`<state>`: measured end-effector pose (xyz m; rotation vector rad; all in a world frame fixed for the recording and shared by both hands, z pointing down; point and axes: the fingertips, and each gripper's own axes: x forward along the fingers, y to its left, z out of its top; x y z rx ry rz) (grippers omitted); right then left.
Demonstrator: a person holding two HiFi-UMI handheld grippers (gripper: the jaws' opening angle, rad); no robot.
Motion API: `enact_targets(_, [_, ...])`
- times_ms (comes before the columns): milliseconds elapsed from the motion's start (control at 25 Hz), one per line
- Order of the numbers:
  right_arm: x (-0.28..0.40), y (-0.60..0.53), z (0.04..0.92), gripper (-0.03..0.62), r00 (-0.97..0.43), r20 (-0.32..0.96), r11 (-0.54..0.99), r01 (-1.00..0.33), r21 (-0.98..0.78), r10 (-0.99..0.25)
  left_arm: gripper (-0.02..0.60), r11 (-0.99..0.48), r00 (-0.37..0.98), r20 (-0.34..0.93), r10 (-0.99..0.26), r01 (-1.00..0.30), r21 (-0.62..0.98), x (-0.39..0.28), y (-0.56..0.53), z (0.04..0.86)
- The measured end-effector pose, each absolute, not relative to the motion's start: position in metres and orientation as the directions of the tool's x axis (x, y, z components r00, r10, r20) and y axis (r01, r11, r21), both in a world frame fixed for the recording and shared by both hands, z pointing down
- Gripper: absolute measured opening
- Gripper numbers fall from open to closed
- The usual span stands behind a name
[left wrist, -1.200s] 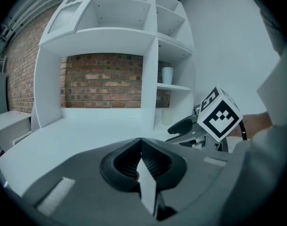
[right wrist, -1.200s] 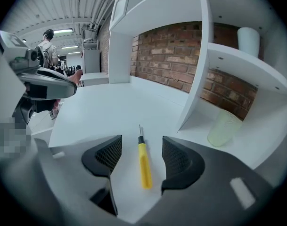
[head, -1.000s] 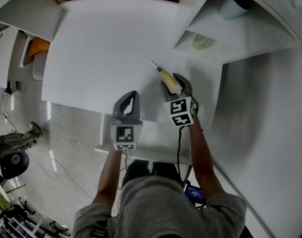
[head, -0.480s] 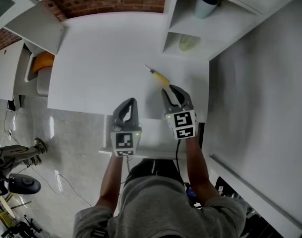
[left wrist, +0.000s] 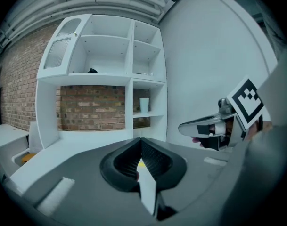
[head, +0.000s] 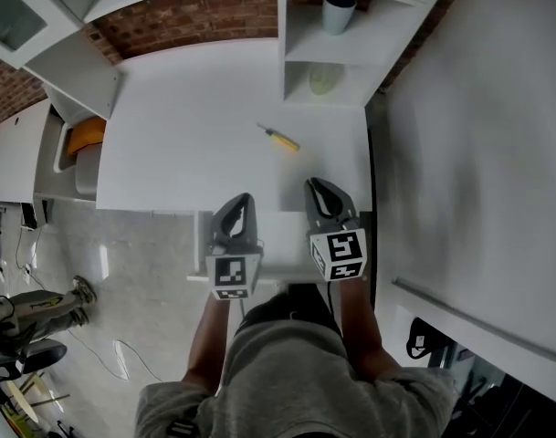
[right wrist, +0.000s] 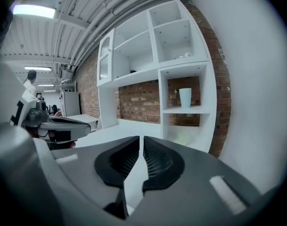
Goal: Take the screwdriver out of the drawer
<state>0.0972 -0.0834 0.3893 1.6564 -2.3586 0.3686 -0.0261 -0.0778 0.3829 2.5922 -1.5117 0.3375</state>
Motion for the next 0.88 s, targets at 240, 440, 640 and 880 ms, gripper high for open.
enact_targets(240, [0.103, -0.034, 0.374, 0.005, -0.307, 0.302, 0.301, -0.951, -0.066, -0.903, 0.012, -0.518, 0.503, 0.229, -0.834, -0.855, -0.008, -0.021, -0.038, 0.365])
enact_targets(440, [0.103, 0.002, 0.367, 0.003, -0.288, 0.294, 0.287, -0.957, -0.048, -0.911, 0.012, -0.530, 0.516, 0.218, -0.828, -0.848, -0.008, -0.023, -0.011, 0.361])
enact_targets(640, [0.105, 0.033, 0.367, 0.003, -0.262, 0.298, 0.266, -0.964, -0.028, -0.918, 0.012, -0.542, 0.527, 0.224, -0.820, -0.841, -0.005, -0.028, 0.016, 0.362])
enact_targets(880, [0.104, 0.053, 0.372, 0.003, -0.251, 0.304, 0.255, -0.967, -0.024, -0.919, 0.012, -0.548, 0.534, 0.224, -0.816, -0.836, -0.005, -0.031, 0.032, 0.363])
